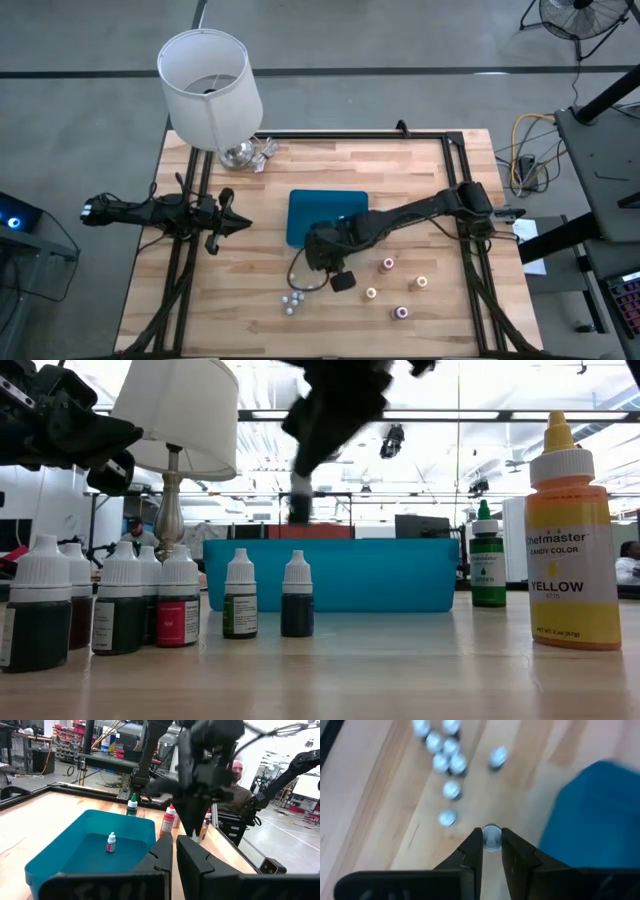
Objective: Pick & Place food coloring
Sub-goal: Put the top right small green food coloring bottle into the blue bin
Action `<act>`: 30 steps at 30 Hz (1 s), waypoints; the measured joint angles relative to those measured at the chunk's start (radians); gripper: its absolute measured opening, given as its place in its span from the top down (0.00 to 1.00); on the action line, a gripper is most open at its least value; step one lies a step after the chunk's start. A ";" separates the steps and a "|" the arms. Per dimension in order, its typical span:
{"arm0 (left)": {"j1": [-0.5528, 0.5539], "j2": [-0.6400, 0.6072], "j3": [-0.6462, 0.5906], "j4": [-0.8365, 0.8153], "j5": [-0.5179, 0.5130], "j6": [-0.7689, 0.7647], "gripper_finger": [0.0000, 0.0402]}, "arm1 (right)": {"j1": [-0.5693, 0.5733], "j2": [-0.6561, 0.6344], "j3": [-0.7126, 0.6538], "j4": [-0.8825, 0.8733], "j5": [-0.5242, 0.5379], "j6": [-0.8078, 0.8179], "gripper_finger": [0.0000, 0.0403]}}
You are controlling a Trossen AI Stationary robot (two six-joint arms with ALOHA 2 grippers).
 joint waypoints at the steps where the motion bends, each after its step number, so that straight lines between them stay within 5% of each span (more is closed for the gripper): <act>1: 0.000 0.000 0.000 0.000 0.000 0.000 1.00 | -0.010 0.000 0.019 -0.004 0.001 0.000 0.88; 10: 0.000 0.000 0.000 0.000 0.000 0.000 1.00 | -0.140 0.000 0.078 -0.004 0.004 0.074 0.88; 30: 0.000 0.000 0.000 0.000 0.000 0.000 1.00 | -0.405 0.000 -0.126 -0.005 0.034 0.216 0.88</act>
